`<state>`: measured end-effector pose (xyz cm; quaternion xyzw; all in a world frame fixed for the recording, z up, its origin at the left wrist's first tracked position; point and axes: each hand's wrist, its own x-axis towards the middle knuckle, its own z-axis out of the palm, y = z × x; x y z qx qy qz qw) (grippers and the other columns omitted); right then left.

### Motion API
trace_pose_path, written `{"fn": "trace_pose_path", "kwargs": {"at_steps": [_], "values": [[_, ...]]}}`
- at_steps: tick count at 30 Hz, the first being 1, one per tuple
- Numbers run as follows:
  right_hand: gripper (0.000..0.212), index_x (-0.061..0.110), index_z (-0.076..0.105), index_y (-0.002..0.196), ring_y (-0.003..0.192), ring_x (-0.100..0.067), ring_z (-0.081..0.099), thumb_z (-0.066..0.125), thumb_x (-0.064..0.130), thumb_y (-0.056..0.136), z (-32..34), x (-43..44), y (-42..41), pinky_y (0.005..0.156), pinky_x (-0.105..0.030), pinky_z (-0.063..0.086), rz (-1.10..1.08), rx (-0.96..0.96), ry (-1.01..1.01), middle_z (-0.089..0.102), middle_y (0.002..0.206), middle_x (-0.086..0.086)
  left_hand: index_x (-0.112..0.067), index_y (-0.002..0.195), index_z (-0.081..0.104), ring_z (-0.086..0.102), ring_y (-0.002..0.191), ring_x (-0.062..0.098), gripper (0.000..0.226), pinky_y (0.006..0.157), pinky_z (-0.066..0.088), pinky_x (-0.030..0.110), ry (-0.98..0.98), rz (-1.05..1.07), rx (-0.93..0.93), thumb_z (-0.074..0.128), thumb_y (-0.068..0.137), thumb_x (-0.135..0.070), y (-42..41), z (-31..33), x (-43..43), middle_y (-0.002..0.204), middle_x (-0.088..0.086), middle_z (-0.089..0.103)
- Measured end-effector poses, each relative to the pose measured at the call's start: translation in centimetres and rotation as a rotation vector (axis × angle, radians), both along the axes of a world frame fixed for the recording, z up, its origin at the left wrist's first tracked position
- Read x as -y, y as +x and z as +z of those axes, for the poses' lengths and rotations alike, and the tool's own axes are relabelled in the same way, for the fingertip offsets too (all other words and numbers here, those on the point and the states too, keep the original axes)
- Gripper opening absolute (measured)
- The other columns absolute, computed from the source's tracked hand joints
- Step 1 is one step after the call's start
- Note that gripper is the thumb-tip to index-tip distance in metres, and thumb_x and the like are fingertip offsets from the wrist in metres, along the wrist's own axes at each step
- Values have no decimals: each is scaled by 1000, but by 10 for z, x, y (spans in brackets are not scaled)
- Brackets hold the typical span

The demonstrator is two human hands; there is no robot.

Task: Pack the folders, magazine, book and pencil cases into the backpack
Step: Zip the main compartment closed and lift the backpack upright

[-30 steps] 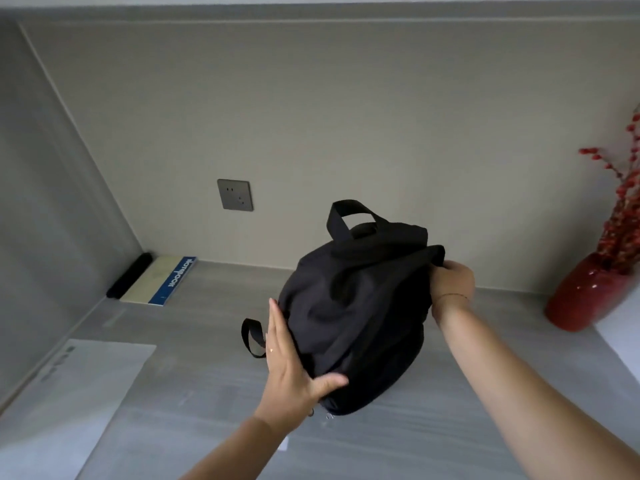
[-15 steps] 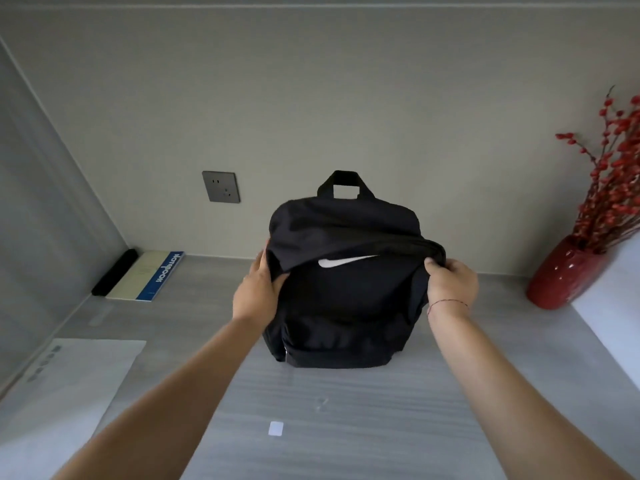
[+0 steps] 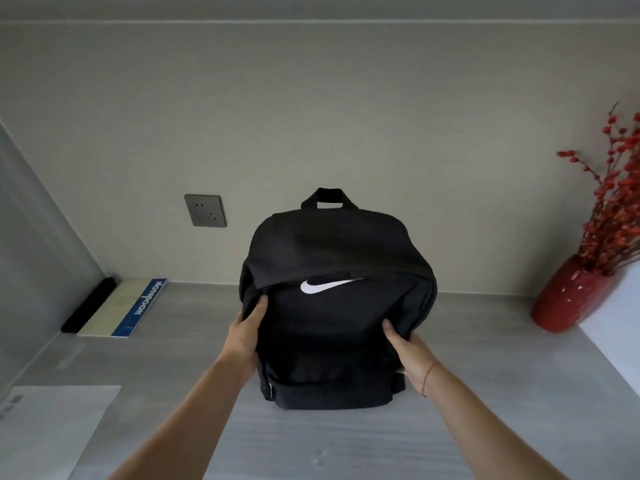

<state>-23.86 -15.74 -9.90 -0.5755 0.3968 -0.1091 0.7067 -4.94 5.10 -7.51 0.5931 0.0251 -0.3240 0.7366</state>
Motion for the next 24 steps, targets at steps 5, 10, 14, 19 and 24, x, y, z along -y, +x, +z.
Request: {"fn": "trace_pose_path", "kwargs": {"at_steps": [5, 10, 14, 19, 24], "values": [[46, 13, 57, 124, 113, -29, 58, 52, 45, 92, 35, 15, 54, 104, -47, 44, -123, 72, -95, 62, 123, -8, -15, 114, 60, 65, 85, 20, 39, 69, 51, 33, -56, 134, -84, 61, 88, -43, 33, 26, 25, 101, 3, 69], [25, 18, 61, 110, 94, -22, 61, 53, 36, 94, 58, 47, 82, 85, -38, 49, -159, 157, -72, 65, 114, -8, -19, 108, 60, 60, 79, 14, 36, 65, 48, 30, -38, 76, -16, 58, 88, -48, 72, 50, 62, 86, -6, 65], [45, 12, 55, 126, 113, -32, 57, 46, 43, 95, 53, 66, 97, 98, -46, 47, -261, 8, -59, 59, 127, -11, -18, 118, 60, 61, 85, 10, 43, 66, 48, 27, -35, -40, 50, 60, 87, -49, 92, 57, 93, 94, -9, 66], [73, 17, 30, 146, 134, -36, 38, 29, 64, 91, 41, 73, 115, 107, -57, 33, -195, -267, 20, 37, 149, -8, -23, 138, 44, 55, 119, 22, 58, 99, 46, 38, 131, -220, 314, 65, 86, -38, 93, 15, 117, 133, -2, 57], [79, 14, 25, 148, 134, -36, 37, 27, 67, 89, 29, 73, 128, 111, -53, 30, -141, -346, -82, 36, 149, -13, -21, 139, 43, 51, 122, 28, 61, 107, 40, 43, 314, -217, 326, 60, 87, -47, 106, -6, 116, 136, 4, 53]]}}
